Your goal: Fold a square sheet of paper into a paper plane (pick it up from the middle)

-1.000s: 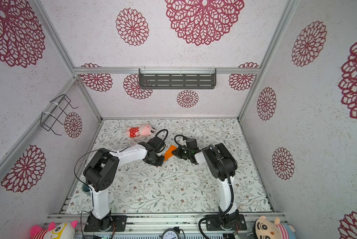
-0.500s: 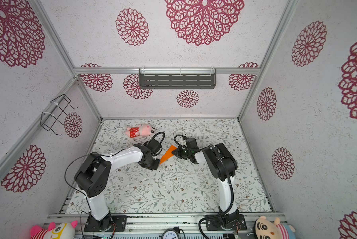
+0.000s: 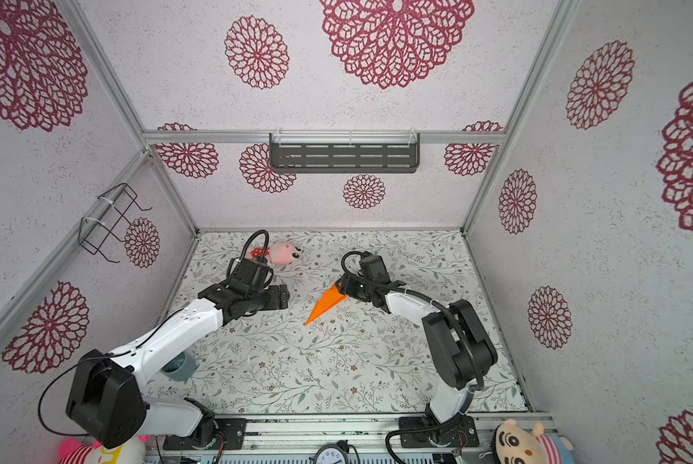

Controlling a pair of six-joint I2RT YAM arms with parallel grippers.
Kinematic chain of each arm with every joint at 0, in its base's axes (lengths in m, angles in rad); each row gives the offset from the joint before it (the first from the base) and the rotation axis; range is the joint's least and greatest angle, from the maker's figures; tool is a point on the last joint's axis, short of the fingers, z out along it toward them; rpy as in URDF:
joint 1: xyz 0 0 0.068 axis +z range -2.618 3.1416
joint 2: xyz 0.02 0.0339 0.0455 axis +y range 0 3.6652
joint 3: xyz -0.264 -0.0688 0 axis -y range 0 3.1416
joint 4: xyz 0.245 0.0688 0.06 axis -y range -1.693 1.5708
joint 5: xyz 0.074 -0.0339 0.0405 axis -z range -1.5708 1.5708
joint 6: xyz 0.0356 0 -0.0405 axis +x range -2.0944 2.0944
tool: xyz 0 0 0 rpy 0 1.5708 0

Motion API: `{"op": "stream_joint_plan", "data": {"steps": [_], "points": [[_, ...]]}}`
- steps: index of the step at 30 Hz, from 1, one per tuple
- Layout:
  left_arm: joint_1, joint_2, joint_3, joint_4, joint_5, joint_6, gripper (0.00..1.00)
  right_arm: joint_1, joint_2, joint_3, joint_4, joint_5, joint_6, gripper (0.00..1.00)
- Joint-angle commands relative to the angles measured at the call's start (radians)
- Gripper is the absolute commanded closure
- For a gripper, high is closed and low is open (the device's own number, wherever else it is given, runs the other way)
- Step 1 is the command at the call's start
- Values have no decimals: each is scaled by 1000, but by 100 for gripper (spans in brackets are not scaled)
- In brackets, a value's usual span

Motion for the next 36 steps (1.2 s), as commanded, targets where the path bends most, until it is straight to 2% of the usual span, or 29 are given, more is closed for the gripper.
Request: {"op": "stream_joint_plan", "data": {"steps": [1, 5, 11, 18, 24, 36], "points": [[21, -46, -21, 37, -73, -26, 1, 55, -34, 47, -166, 211, 29, 32], [58, -81, -53, 48, -91, -24, 1, 121, 24, 133, -247, 323, 94, 27], [119, -113, -99, 96, -23, -16, 2, 189, 199, 341, -419, 461, 165, 27], [125, -89, -97, 98, 3, -3, 2, 237, 339, 521, -576, 591, 209, 26], [125, -69, -97, 98, 20, 2, 2, 257, 433, 633, -675, 625, 216, 21], [126, -55, -94, 101, 41, 2, 3, 259, 469, 677, -746, 633, 220, 24]]}}
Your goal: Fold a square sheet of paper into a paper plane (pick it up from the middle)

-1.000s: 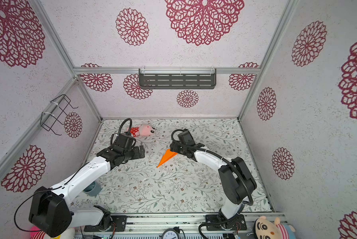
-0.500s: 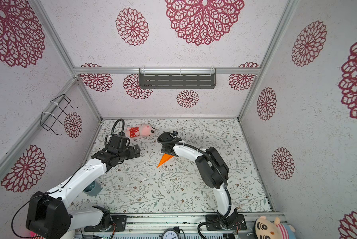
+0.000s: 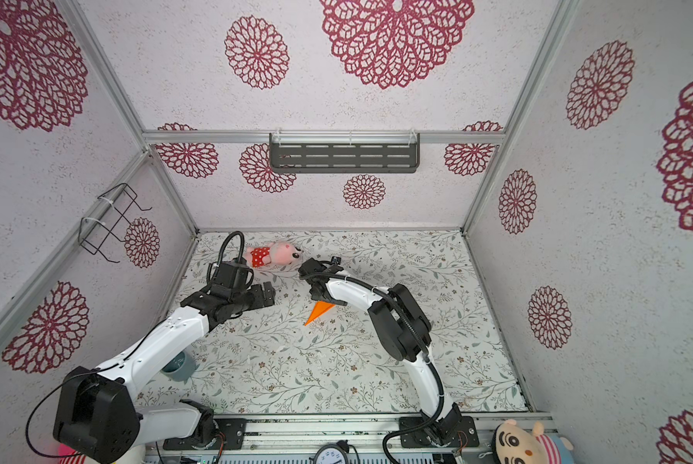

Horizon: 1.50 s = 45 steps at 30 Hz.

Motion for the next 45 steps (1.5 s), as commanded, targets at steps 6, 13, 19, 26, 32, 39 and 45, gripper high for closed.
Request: {"op": "stream_joint_plan", "data": {"steps": [6, 13, 19, 26, 32, 39, 45], "points": [[4, 17, 3, 19, 10, 5, 2, 1, -31, 8, -72, 45, 52, 35], [4, 20, 1, 19, 10, 6, 2, 0, -60, -44, -30, 19, 75, 60], [4, 22, 2, 18, 12, 6, 3, -2, -107, -100, 1, 35, 102, 87], [4, 44, 10, 37, 93, 5, 2, -27, -253, -325, 357, -104, 34, 100], [-3, 120, 21, 136, 340, -78, 0, -59, -288, -496, 760, -370, 22, 100], [-99, 269, 22, 340, 476, -261, 20, -65, -257, -592, 961, -485, 78, 100], [-115, 351, 14, 418, 441, -338, 42, -69, -253, -634, 1006, -525, 81, 100]]}}
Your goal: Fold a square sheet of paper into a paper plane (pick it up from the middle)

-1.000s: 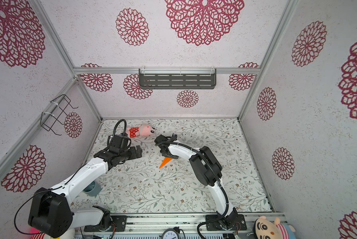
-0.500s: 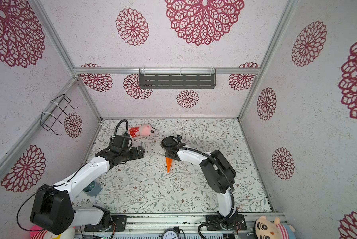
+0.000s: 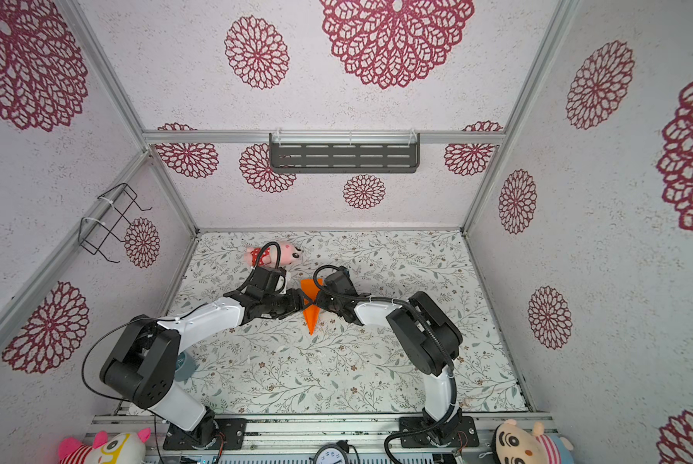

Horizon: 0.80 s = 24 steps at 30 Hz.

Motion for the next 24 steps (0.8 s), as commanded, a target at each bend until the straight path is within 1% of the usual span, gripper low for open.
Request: {"op": "stream_joint_plan", "data": {"steps": [1, 4, 6, 10, 14, 16, 20, 24], "points": [[7, 33, 15, 87, -2, -71, 44, -7, -8, -13, 83, -47, 14, 100], [6, 68, 37, 85, 5, -64, 48, -10, -4, -27, 98, -65, 18, 100], [7, 85, 45, 60, -10, -60, 49, -13, -2, -35, 113, -75, 24, 100], [10, 107, 57, 6, -51, -29, 38, -18, 2, -50, 138, -89, 32, 100], [9, 120, 52, 11, -44, -27, 32, -21, 11, -52, 155, -102, 38, 100], [9, 126, 50, 20, -38, -31, 31, -21, 16, -50, 156, -107, 42, 100], [5, 140, 45, 45, 16, -47, 32, -22, 26, -49, 166, -116, 55, 100], [3, 126, 0, 98, 60, -90, 34, -25, 31, -49, 170, -113, 66, 100]]}}
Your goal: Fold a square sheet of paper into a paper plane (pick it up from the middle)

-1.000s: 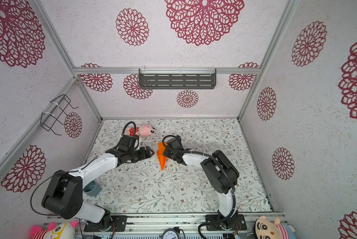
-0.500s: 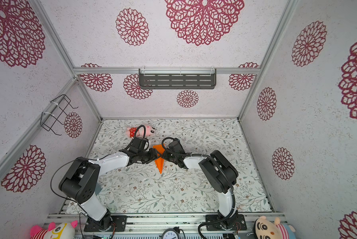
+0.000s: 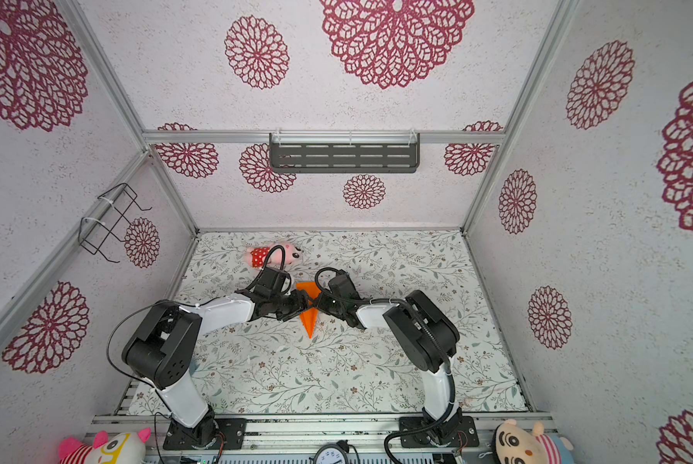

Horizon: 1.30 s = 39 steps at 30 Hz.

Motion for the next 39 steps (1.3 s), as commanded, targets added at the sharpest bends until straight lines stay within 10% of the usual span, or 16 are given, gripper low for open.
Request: {"op": "stream_joint_plan", "data": {"steps": [1, 13, 29, 39], "points": [[-2, -8, -43, 72, 51, -51, 34, -9, 5, 3, 42, -12, 25, 100], [-7, -19, -90, 95, 67, -56, 37, -10, 27, 10, 55, -31, 40, 100], [-7, -13, -60, 73, 41, -45, 73, -10, 34, 13, 55, -43, 40, 100], [-7, -51, -42, -23, -40, 3, 54, -12, 37, 14, 52, -42, 40, 100]]}}
